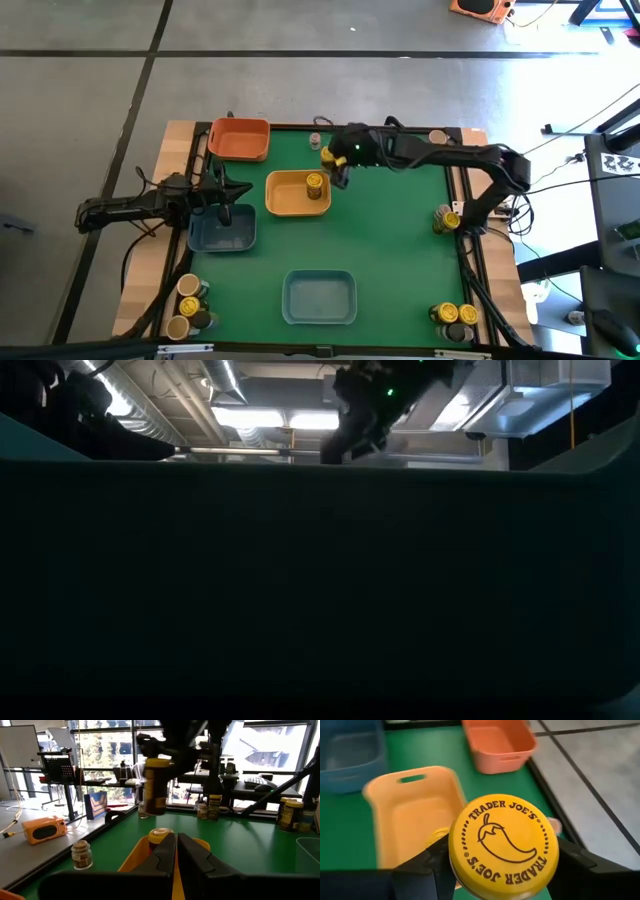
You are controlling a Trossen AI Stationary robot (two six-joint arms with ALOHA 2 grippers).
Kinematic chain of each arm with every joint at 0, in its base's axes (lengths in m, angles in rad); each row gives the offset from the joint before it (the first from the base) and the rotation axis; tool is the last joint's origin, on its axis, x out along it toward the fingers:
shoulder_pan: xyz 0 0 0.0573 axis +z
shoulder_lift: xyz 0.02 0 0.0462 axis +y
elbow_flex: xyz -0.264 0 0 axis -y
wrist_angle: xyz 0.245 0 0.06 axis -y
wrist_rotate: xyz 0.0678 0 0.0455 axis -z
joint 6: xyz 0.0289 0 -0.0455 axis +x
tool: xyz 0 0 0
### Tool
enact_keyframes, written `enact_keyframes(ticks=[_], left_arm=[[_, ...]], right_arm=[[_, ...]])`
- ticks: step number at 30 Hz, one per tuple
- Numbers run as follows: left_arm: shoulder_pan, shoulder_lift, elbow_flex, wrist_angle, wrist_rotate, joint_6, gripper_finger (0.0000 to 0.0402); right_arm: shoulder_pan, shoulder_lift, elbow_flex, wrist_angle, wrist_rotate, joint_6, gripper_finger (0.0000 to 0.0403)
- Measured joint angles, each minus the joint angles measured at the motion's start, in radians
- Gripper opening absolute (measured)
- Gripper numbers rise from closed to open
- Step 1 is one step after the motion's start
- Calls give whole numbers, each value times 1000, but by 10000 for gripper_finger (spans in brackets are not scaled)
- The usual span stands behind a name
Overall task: Sort spices by type
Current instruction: Put the yellow seasoning bottle into the yellow bin
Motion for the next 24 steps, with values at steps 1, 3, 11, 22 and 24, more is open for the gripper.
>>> enact_keyframes(ticks=[1,3,11,22,24], left_arm=[[0,0,0,1,0,1,15],[0,0,0,9,0,9,15],[0,0,0,16,0,23,15],[-1,0,0,11,1,-1,15],[-1,0,0,9,1,-7,15]], right_arm=[[16,-3,0,0,-1,0,227],[42,-4,0,5,-21,0,225],[112,60,-1,55,-54,-5,229],[152,141,-1,138,-7,-6,231],[150,148,-1,155,2,-6,231]])
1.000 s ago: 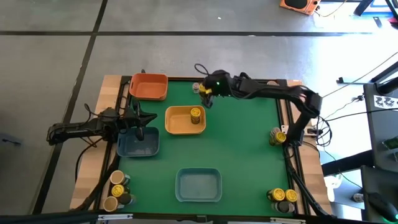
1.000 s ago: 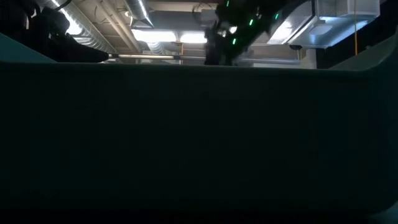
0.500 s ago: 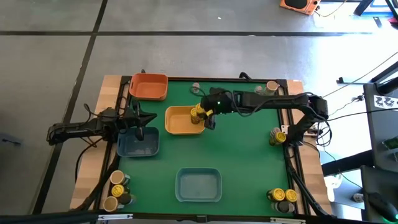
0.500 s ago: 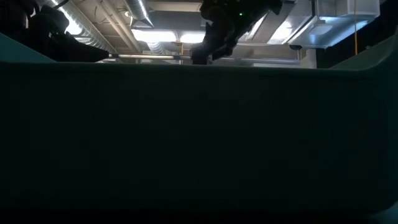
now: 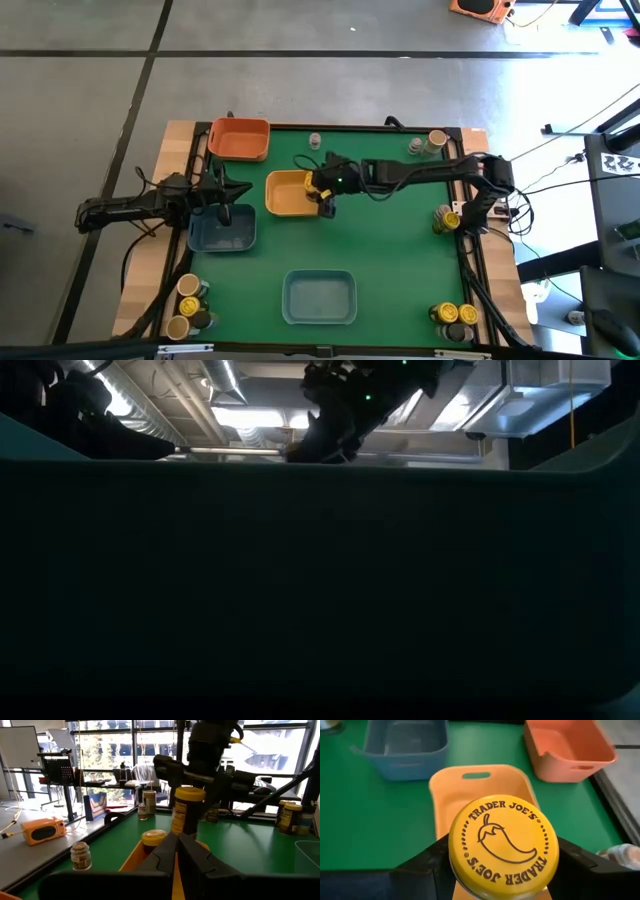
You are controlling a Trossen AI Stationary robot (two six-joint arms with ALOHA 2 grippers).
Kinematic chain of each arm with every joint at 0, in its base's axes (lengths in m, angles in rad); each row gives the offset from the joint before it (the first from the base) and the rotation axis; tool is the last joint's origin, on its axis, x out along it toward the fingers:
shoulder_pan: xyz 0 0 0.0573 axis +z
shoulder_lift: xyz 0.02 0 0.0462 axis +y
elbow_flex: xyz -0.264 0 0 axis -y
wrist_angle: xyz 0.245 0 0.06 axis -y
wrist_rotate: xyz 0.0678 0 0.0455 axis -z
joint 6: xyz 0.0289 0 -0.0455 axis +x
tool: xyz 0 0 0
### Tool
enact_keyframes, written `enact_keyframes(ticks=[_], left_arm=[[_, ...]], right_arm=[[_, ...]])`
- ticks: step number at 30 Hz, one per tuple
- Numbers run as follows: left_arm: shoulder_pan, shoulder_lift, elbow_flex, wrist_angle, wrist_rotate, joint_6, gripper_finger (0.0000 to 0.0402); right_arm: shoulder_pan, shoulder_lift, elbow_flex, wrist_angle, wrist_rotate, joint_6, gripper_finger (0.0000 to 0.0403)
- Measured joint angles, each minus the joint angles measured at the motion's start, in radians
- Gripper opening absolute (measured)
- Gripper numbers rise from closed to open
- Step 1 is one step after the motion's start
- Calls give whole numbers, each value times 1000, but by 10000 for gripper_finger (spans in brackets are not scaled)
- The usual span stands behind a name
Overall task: Sort spices by type
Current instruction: Put the yellow seasoning bottle into the yellow bin
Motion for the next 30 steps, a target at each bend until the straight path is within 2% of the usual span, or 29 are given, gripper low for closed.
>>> enact_keyframes(ticks=[9,15,30], left_arm=[[0,0,0,-1,0,-11,15],[0,0,0,-1,0,6,15],[0,0,0,-2,0,6,15]], right_arm=[[-1,43,0,3,0,0,231],[-1,93,0,1,41,0,232],[-1,159,-5,-17,25,-3,232]])
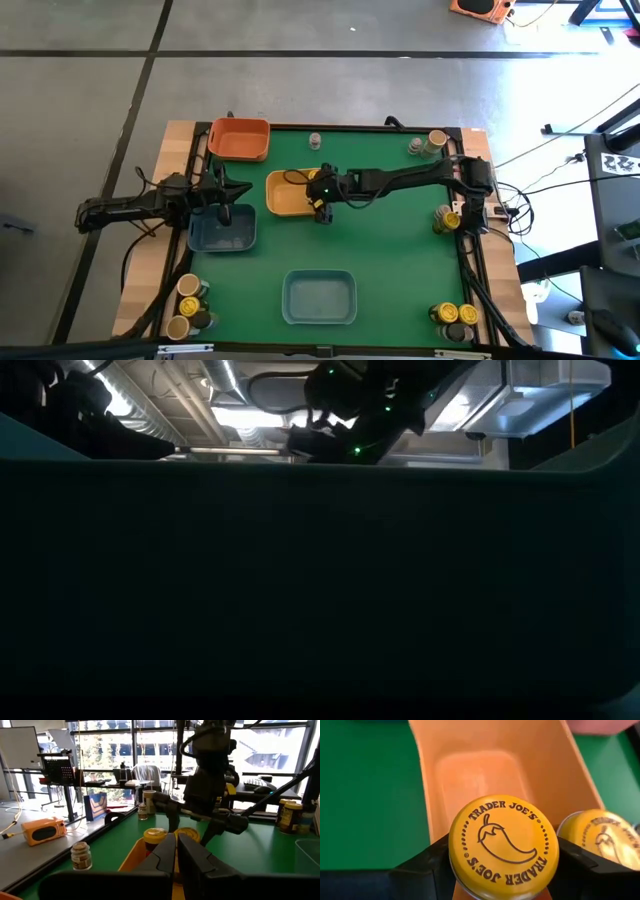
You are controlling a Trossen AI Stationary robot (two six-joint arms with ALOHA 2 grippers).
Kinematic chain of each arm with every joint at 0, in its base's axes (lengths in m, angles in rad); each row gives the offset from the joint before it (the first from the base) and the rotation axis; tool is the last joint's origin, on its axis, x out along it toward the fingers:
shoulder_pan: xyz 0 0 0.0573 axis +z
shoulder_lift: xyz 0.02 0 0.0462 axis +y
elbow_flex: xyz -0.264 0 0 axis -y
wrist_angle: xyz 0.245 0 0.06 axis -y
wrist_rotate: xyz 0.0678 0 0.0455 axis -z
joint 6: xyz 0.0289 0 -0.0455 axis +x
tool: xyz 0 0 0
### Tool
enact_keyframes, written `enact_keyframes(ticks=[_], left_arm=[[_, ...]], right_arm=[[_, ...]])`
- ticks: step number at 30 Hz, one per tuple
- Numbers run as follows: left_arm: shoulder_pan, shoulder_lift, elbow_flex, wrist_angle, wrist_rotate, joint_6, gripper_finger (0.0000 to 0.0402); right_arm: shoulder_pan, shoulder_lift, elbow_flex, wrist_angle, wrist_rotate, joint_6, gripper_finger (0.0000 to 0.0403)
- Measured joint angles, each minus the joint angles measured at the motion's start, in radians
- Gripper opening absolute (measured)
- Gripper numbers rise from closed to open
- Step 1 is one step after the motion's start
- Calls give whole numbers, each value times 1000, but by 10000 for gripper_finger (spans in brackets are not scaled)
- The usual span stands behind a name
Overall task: Sort spices by type
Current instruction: Put the yellow seasoning bottle into the yellow bin
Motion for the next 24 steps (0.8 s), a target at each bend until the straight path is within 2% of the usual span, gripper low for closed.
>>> enact_keyframes(ticks=[10,14,19,24], left_arm=[[0,0,0,1,0,1,15],[0,0,0,-7,0,-6,23],[0,0,0,-7,0,-25,78],[0,0,17,-35,-1,-25,152]], right_arm=[[0,27,3,24,8,9,233],[0,29,3,21,14,38,258],[0,34,20,-28,98,105,312],[0,24,106,-171,41,92,348]])
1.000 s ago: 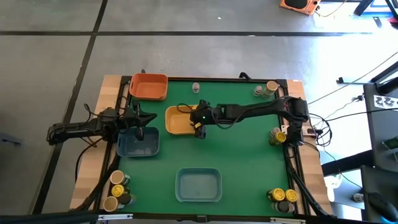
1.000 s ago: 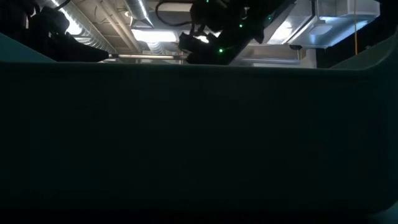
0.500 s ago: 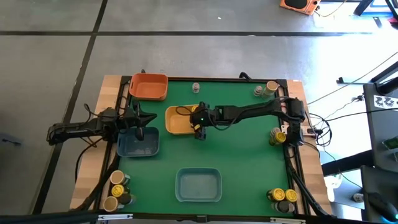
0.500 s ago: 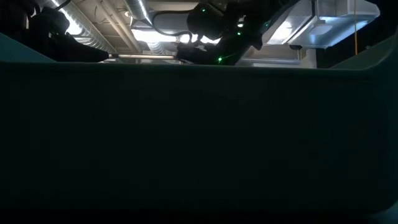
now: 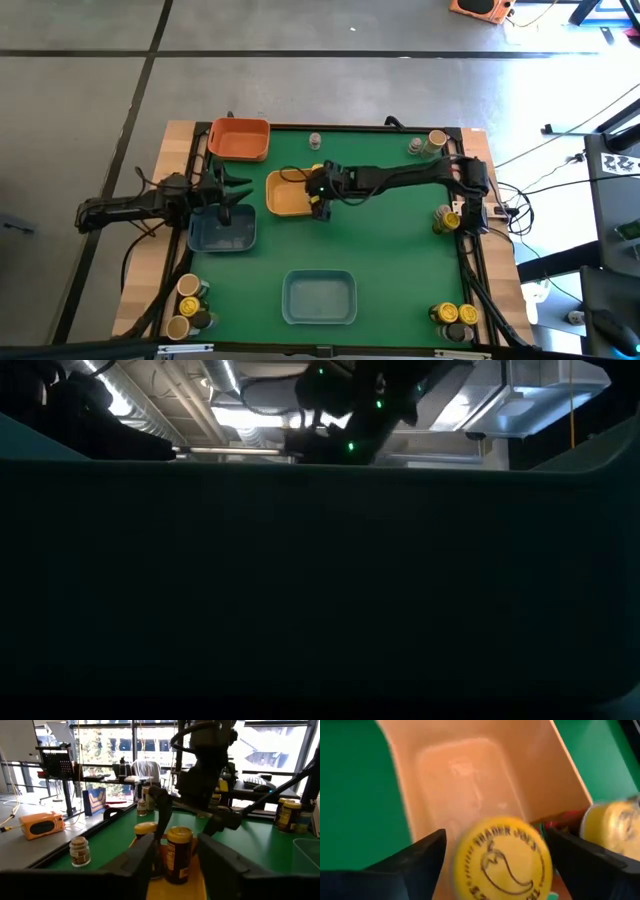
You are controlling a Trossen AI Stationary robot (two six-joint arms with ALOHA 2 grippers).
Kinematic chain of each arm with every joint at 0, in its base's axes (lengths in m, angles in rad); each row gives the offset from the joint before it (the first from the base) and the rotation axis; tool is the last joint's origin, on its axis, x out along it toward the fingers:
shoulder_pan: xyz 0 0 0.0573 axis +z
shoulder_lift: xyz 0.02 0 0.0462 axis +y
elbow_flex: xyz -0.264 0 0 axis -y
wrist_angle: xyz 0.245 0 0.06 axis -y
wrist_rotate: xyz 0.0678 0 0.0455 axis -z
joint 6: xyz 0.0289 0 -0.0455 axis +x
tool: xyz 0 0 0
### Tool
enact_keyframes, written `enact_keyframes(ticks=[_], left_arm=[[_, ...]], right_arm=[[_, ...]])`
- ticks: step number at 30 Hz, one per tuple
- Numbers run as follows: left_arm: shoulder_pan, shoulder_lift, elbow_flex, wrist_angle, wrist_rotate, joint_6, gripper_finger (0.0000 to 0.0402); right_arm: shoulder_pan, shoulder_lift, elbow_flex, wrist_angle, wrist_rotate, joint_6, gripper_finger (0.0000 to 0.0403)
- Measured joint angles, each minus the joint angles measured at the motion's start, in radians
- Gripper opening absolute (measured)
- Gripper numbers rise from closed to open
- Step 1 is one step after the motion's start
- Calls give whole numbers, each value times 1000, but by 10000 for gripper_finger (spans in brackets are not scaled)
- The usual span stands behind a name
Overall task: Sort spices by type
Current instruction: Put the yellow seasoning bottle into the yellow bin, then put the white transparent seasoning bottle into the light blue bin
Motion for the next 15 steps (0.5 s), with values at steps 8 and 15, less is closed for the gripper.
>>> enact_keyframes(ticks=[8,15], left_arm=[[0,4,81,-93,0,-7,232],[0,6,82,-100,0,-6,241]], right_arm=[[2,-20,105,-248,-12,-31,360],[-1,-114,106,-282,42,-24,360]])
